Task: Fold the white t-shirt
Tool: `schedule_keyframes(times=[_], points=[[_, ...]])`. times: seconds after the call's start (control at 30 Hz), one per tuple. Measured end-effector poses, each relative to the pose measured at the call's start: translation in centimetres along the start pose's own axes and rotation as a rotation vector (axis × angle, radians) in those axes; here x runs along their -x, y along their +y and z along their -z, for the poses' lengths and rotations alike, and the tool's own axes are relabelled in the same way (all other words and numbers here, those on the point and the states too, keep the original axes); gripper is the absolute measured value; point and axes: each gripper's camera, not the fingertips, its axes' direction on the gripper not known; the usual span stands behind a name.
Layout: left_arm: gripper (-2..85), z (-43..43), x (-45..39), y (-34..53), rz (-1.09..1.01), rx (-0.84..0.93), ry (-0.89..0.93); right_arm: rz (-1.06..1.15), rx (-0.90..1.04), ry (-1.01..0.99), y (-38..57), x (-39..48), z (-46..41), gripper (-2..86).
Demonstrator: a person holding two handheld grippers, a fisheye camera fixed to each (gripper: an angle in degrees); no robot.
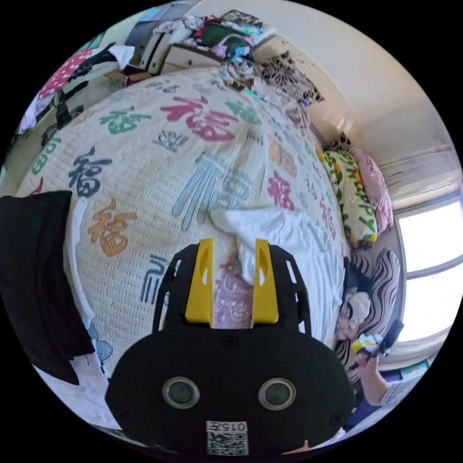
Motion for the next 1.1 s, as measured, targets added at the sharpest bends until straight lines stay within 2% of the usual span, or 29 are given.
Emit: schedule_keyframes(times=[0.07, 0.13, 0.27, 0.33, 0.43, 0.5, 0.7, 0.83, 0.93, 1.0, 1.1], points=[[11.8, -1.8, -0.1, 0.9, -0.044, 0.093, 0.02, -0.087, 0.009, 0.005, -0.1, -0.5, -0.8, -0.5], [10.2, -2.9, -1.4, 1.2, -0.104, 0.064, -0.002, -0.177, 0.022, 0.009, 0.3, -0.9, -1.6, -0.5], [0.8, -4.3, -2.3, 0.6, -0.111, 0.181, -0.06, -0.365, 0.031, 0.024, 1.7, -1.0, -2.8, -0.4], [-0.1, -3.1, -1.7, 1.4, -0.073, 0.127, -0.022, -0.431, 0.023, 0.056, 2.4, -0.8, -2.9, -0.4], [0.0, -2.9, -1.0, 2.8, -0.062, 0.173, -0.017, -0.537, 0.003, 0.083, 4.0, -1.1, -2.7, -0.1], [0.9, -3.6, -0.6, 3.6, -0.049, 0.21, -0.089, -0.598, -0.006, 0.083, 5.1, -1.8, -2.5, 0.2], [7.0, -4.1, -1.1, 8.0, -0.016, 0.282, 0.07, -0.733, 0.004, 0.177, 8.5, -5.8, -0.5, 5.2], [9.1, -6.6, -3.4, 14.9, -0.104, 0.49, -0.023, -0.813, 0.11, 0.211, 12.1, -10.0, 0.9, 8.3], [9.5, -8.6, -3.9, 19.6, -0.046, 0.608, -0.073, -0.837, 0.158, 0.263, 14.8, -11.8, 2.1, 8.4], [9.3, -9.5, -4.7, 21.2, -0.04, 0.589, -0.109, -0.825, 0.21, 0.29, 16.1, -12.6, 1.9, 8.4], [8.6, -11.2, -6.4, 22.4, -0.066, 0.514, -0.262, -0.819, 0.307, 0.263, 18.1, -14.0, -0.4, 8.3]])
